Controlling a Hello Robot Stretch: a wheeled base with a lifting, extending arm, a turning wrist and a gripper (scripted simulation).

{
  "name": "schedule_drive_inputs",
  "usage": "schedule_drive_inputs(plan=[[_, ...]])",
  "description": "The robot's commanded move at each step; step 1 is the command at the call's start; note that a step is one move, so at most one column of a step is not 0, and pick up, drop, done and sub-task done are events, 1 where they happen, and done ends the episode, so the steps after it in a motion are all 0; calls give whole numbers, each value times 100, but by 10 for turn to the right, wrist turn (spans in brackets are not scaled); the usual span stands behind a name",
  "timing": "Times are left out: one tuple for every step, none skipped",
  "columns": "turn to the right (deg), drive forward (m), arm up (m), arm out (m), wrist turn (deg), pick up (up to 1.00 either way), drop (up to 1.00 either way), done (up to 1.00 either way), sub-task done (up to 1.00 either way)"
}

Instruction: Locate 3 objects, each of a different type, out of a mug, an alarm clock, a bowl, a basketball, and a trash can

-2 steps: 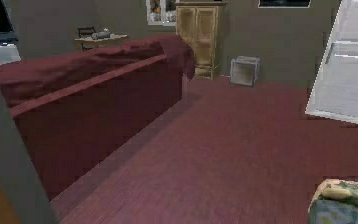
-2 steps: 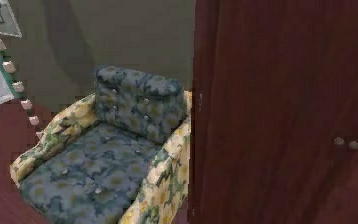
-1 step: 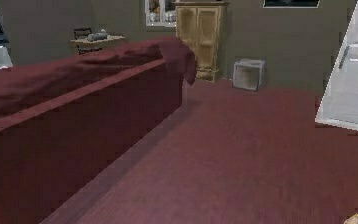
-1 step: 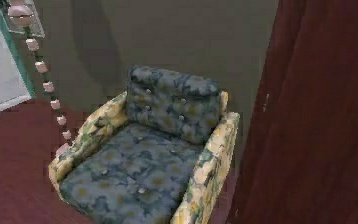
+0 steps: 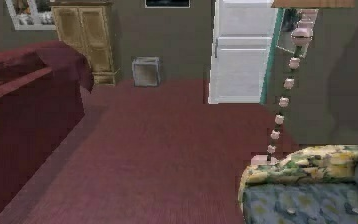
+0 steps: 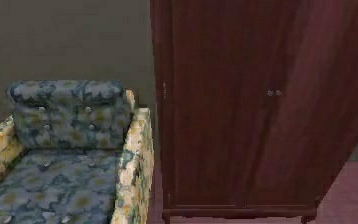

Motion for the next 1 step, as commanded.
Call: schedule_drive_inputs(plan=[[0,100,0,0,0,0,0,0,0]])
